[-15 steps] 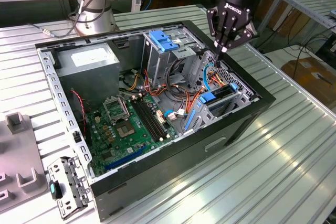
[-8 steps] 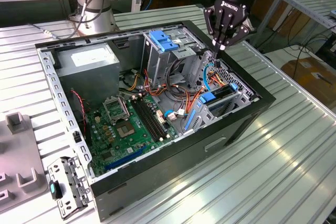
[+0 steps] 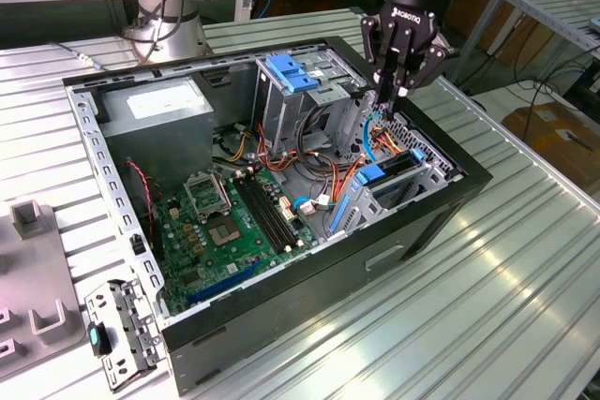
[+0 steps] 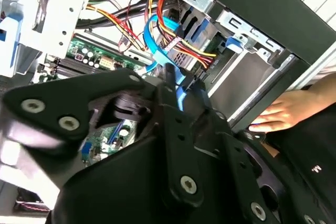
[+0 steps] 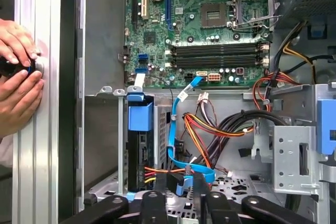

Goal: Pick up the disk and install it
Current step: 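Insert the second disk wire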

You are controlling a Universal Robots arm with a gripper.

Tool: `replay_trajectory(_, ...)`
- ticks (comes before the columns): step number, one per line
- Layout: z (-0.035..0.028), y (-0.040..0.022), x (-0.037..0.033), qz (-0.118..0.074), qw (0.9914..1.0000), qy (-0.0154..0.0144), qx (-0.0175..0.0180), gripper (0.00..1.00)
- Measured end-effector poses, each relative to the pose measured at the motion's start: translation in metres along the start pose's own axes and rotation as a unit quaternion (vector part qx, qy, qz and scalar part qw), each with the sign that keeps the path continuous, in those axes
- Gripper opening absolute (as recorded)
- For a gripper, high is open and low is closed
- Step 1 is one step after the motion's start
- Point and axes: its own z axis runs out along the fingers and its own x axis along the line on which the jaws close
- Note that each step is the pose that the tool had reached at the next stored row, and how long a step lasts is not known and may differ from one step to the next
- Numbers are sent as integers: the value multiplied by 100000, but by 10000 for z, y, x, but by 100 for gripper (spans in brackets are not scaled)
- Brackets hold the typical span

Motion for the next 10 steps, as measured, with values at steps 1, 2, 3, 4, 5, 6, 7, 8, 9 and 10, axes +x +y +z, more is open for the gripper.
replay_trajectory(1,19,-1,-5,-2,100000,25,3,36)
replay_trajectory(2,38,-2,-10,-2,100000,49,5,36)
replay_trajectory(3,59,-2,-15,-1,100000,95,4,36)
replay_trajectory(4,73,-3,-19,1,100000,168,6,36)
replay_trajectory(5,86,-4,-22,3,100000,271,7,36)
replay_trajectory(6,96,-4,-24,10,99999,469,9,36)
replay_trajectory(7,98,-4,-26,17,99997,708,9,36)
replay_trajectory(8,99,-4,-27,24,99996,854,12,36)
replay_trajectory(9,100,-4,-27,29,99996,933,13,36)
replay_trajectory(10,100,-4,-27,33,99994,1075,12,35)
